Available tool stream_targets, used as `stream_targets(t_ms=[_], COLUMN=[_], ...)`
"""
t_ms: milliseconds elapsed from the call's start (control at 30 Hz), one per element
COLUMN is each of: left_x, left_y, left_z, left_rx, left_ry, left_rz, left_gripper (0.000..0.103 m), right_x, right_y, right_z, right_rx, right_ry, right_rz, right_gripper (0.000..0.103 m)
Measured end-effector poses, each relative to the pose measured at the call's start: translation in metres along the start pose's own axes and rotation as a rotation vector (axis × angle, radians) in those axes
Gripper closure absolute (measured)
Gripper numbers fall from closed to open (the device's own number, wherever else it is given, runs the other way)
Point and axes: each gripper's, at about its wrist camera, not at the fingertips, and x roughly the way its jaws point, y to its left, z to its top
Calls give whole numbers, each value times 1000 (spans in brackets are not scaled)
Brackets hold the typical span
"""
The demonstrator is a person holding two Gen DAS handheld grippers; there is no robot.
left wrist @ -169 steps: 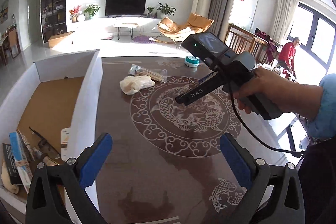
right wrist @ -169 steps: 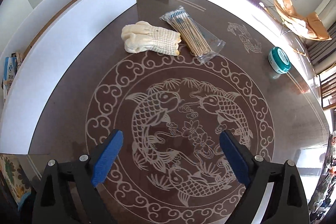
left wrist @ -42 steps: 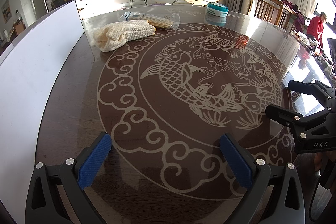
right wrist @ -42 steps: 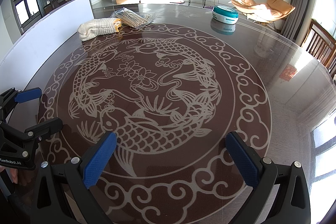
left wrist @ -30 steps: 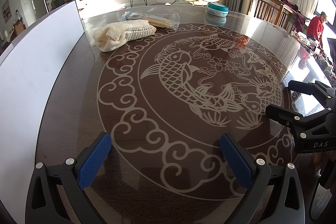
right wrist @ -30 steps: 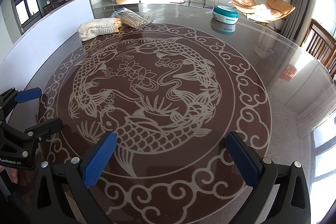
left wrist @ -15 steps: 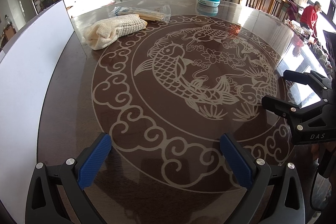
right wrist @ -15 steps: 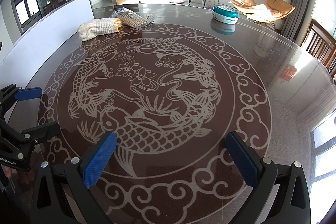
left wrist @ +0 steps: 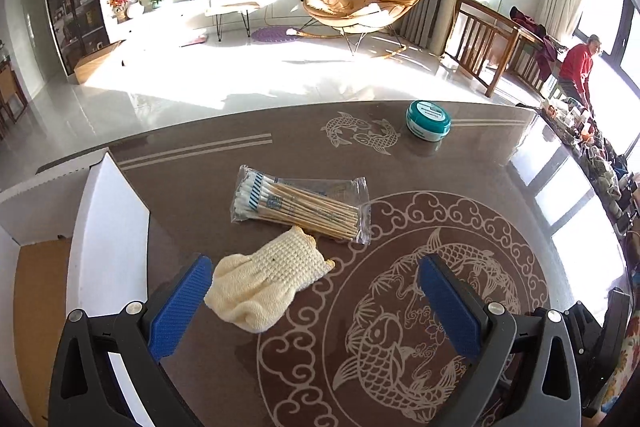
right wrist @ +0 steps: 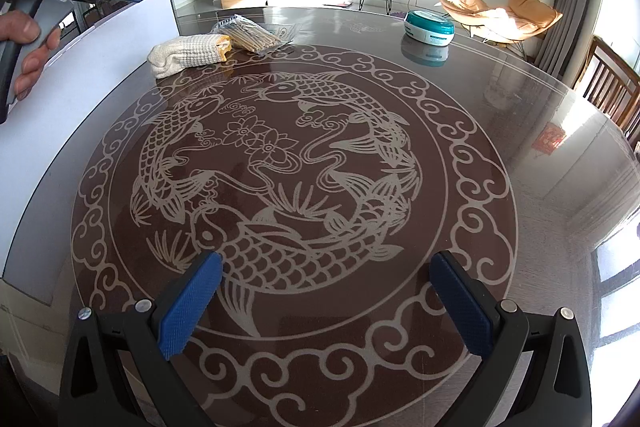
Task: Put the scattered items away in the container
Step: 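Reach the left gripper down to the cream knit glove and close on it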
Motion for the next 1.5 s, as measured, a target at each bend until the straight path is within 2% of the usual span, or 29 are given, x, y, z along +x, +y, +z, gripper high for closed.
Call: stream_targets(t_ms=[167, 267, 400, 433, 533, 567, 600, 633, 700, 733, 833, 967, 1100, 1167, 1233, 1267, 1367, 1433, 1500], left_x=[31, 46, 65, 71, 91, 89, 82, 78, 68, 62, 41, 9, -13, -16, -12, -8, -7, -4, 1], left_y=[-13, -10, 2, 3, -2, -3, -3, -2, 0, 1, 4, -7, -29, -39, -46, -47, -40, -40, -49], left_z=[0, -5, -12, -15, -26, -29, -31, -33, -37, -41, -64, -110, -147, -157, -165, -169, -170, -167, -166], left_rx=[158, 184, 164, 166, 216, 223, 219, 207, 167, 139, 30, -80, -118, -105, -72, -54, -84, -83, -42], left_ry=[36, 18, -14, -7, 77, 68, 51, 49, 33, 24, 13, -18, -24, -21, -9, -1, -13, -5, 21], left_rz=[-9, 22, 97, 118, 152, 139, 114, 105, 144, 161, 199, 233, 174, 153, 138, 133, 72, 42, 79], left_gripper=[0, 0, 0, 0, 0, 3, 24, 34, 55, 59, 59, 59, 52, 44, 24, 21, 14, 0, 0], right_x=[0, 0, 0, 0, 0, 0, -1, -1, 0, 0, 1, 1, 1, 1, 1, 1, 1, 1, 1], right_y=[0, 0, 0, 0, 0, 0, 0, 0, 0, 0, 1, 1, 1, 1, 1, 1, 1, 1, 1], right_z=[0, 0, 0, 0, 0, 0, 0, 0, 0, 0, -1, -1, -1, -1, -1, -1, -1, -1, -1], right_rx=[0, 0, 0, 0, 0, 0, 0, 0, 0, 1, 1, 1, 1, 1, 1, 1, 2, 2, 2], right_ry=[0, 0, 0, 0, 0, 0, 0, 0, 1, 1, 1, 1, 1, 1, 1, 1, 2, 1, 2], right_rz=[0, 0, 0, 0, 0, 0, 0, 0, 0, 0, 0, 0, 0, 0, 0, 0, 0, 0, 1], right_gripper=[0, 0, 0, 0, 0, 0, 0, 0, 0, 0, 0, 0, 0, 0, 0, 0, 0, 0, 0])
